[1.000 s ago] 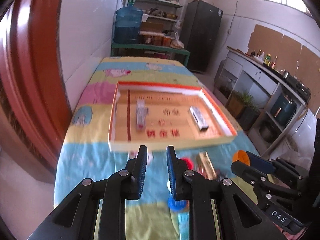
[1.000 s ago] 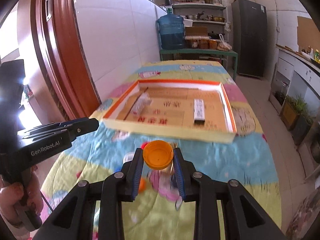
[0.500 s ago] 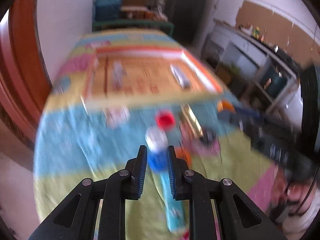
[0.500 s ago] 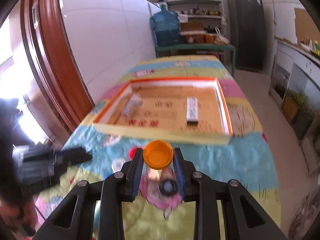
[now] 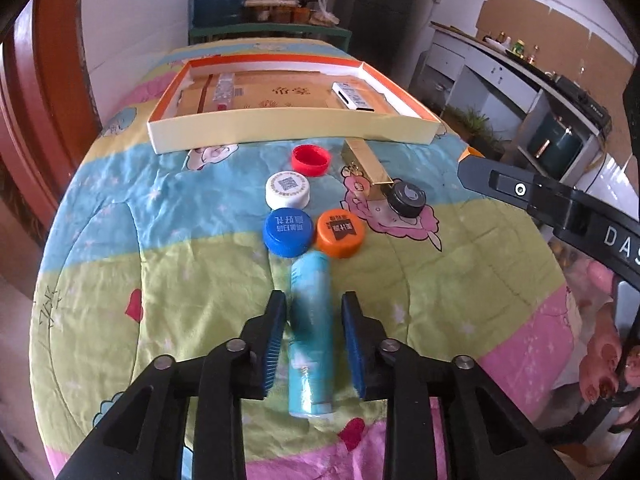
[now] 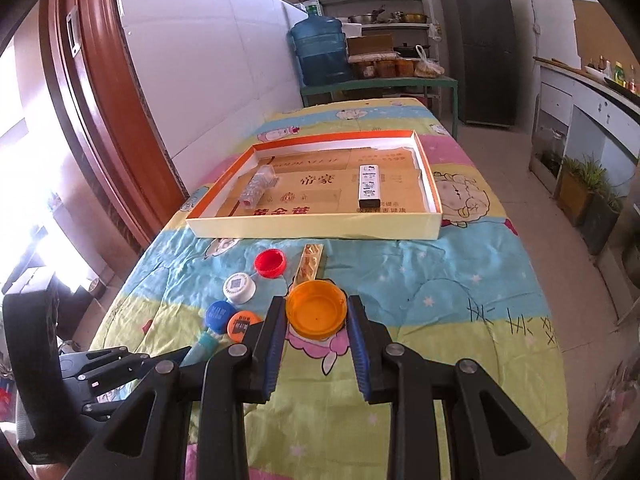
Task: Organize rigid objects
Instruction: 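Carry the blue lighter and the orange cap into the tray and lower them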
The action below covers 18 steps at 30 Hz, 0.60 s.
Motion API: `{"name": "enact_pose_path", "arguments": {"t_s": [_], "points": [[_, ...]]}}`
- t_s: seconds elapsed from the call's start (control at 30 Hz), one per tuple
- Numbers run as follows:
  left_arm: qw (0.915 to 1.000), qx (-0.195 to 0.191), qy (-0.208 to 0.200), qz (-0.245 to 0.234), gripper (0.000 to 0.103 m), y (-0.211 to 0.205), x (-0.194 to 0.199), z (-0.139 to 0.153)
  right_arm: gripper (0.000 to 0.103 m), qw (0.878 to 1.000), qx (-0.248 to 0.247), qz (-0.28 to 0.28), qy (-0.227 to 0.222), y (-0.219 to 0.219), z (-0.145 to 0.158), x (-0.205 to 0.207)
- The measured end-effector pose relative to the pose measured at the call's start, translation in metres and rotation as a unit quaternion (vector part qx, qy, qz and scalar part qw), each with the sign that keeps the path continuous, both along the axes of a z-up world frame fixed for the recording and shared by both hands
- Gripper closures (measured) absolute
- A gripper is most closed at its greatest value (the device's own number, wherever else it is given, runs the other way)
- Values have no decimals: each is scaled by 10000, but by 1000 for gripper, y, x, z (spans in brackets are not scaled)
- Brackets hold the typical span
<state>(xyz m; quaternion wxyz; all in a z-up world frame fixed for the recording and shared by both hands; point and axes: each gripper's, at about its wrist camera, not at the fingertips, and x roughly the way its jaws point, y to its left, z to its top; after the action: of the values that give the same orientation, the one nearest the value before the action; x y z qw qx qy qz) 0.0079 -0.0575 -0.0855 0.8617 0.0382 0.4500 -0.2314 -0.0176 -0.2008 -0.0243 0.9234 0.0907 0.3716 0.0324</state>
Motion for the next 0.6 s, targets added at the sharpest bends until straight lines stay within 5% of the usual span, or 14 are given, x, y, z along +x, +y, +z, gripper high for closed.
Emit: {"name": "enact_pose_path", "arguments": {"t_s": [0.13,0.27,0.37,0.43,0.5,0.6], "points": [[9996,112,-203,-148,53,-9,-11,-1,72,10000,70,-20,16,0,-2,-3],[9989,333,-295,-147,51,-15,-17,-2,72,9999,110,-22,-12,-1,-2,-7],[9998,42,-183,-82,51,-5,-16,-1,72,9999,135,-48,-26,-3,-2,-10],[9999,11,-143,-35,58,-1,-17,0,72,9998,188,-76,-12,-6,-4,-12],[9997,135,-175,44,80,1,-18,-1,72,9997,218,-92,5,-7,-6,-13],[9999,-39,-90,42,81,6,-17,0,72,9996,268,-87,27,-8,-9,-13]]}}
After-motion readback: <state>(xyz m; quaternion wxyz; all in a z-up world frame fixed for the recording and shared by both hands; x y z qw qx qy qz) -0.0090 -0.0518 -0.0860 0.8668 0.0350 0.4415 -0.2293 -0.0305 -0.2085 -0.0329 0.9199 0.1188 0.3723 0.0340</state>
